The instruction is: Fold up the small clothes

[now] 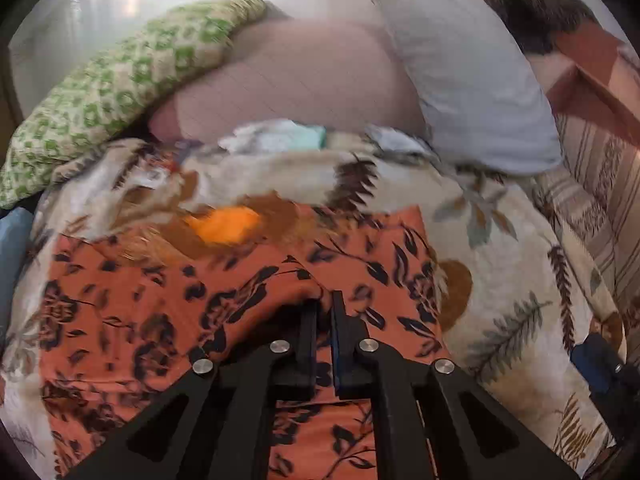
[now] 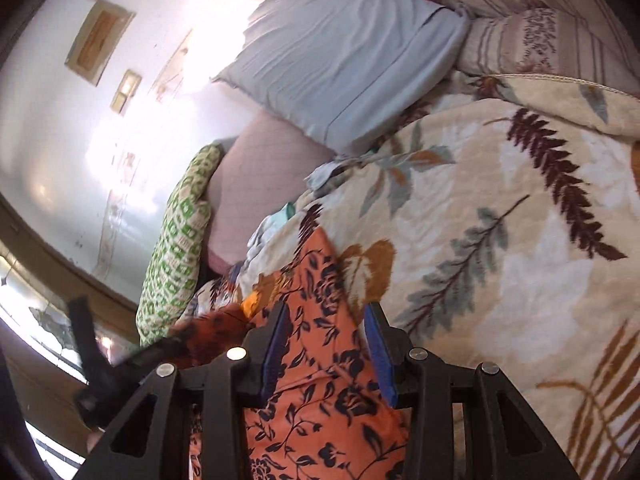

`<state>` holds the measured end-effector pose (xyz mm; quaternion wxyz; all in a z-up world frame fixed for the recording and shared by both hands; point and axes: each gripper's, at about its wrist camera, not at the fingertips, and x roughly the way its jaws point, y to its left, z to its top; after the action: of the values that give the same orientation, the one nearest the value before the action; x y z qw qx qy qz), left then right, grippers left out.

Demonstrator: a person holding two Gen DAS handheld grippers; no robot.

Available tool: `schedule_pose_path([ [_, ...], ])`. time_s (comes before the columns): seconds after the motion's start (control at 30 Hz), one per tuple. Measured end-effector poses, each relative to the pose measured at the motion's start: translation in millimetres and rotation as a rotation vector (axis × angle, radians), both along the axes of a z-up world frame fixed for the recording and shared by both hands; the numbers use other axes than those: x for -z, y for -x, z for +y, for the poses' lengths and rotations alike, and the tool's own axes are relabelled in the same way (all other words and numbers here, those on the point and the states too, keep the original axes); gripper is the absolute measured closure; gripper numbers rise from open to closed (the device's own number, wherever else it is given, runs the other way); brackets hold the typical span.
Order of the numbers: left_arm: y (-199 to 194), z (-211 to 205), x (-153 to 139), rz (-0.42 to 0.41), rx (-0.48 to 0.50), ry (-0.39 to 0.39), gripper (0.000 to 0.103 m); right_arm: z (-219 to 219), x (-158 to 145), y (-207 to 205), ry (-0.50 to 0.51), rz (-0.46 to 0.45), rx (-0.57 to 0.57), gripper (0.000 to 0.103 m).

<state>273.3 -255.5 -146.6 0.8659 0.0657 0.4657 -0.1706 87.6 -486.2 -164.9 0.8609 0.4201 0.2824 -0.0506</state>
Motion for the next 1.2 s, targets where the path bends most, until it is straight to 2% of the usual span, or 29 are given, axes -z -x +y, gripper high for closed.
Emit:
schedule_pose_path([
  [0.07, 5.1, -19.3, 23.5, 0.035, 0.022, -0.078, 0.091, -10.0, 3.5, 0.6, -0.015, 0.01, 0.02, 0.061],
  [0.1, 5.8, -21.0, 31.2, 0.057, 0.036, -0.089, 0.079, -15.2, 5.8, 0.5, -0.026, 0.017, 0.029, 0.061],
  [0.13, 7.0, -19.9, 34.0, 0.074, 0.05, -0.076, 0.073, -18.2, 8.6, 2.1, -0.037, 0.024, 0.037, 0.061],
  [0.17, 8.7, -18.0, 34.6, 0.083, 0.061, -0.058, 0.061, -22.2, 11.5, 1.2, -0.055, 0.032, 0.043, 0.061],
  [0.2, 11.4, -15.1, 30.7, 0.081, 0.075, -0.037, 0.053, -24.9, 14.2, 0.5, -0.074, 0.036, 0.043, 0.059],
  [0.27, 18.2, -9.8, 14.6, 0.053, 0.122, 0.007, 0.047, -26.0, 18.0, -2.3, -0.105, 0.038, 0.033, 0.055],
  [0.4, 28.3, 12.9, -34.1, -0.056, 0.193, 0.097, 0.032, -14.0, 13.7, -8.9, -0.079, 0.04, -0.008, 0.055],
  [0.53, 21.1, 66.0, -71.4, -0.153, 0.121, 0.114, 0.029, -1.4, 8.7, -11.8, -0.039, 0.034, -0.04, 0.055],
  [0.63, 4.0, 121.9, -75.7, -0.186, -0.014, 0.061, 0.029, 15.2, 7.2, -21.6, -0.033, 0.043, -0.11, 0.055],
  [0.73, -13.4, 177.9, -58.0, -0.141, -0.153, 0.01, 0.029, 47.5, 2.7, -40.1, -0.008, 0.046, -0.226, 0.055],
  [0.8, -20.2, 205.7, -37.6, -0.096, -0.204, -0.026, 0.029, 76.1, -0.4, -54.8, 0.005, 0.036, -0.331, 0.055],
  [0.87, -23.5, 222.0, -16.4, -0.062, -0.233, -0.074, 0.029, 103.1, 1.6, -69.2, -0.044, 0.026, -0.44, 0.055],
  [0.93, -23.6, 236.0, 5.6, -0.032, -0.266, -0.087, 0.029, 133.9, 5.0, -85.6, -0.1, 0.02, -0.551, 0.055],
  [1.0, -25.0, 253.7, 31.1, 0.034, -0.302, -0.115, 0.029, 163.7, 4.9, -100.6, -0.13, -0.002, -0.632, 0.055],
  [1.03, -26.8, 260.6, 43.2, 0.069, -0.318, -0.114, 0.029, 177.3, 4.4, -107.1, -0.133, -0.01, -0.662, 0.055],
  [1.1, -23.3, 277.8, 61.6, 0.121, -0.333, -0.029, 0.028, 206.9, 4.6, -123.3, -0.086, -0.013, -0.709, 0.055],
  [1.13, -20.9, 284.7, 64.3, 0.115, -0.337, 0.01, 0.027, 221.5, 8.9, -131.7, -0.066, 0.003, -0.728, 0.055],
  [1.2, -14.6, 287.9, 63.6, 0.082, -0.331, 0.028, 0.027, 244.2, 20.7, -146.4, -0.051, 0.04, -0.75, 0.055],
])
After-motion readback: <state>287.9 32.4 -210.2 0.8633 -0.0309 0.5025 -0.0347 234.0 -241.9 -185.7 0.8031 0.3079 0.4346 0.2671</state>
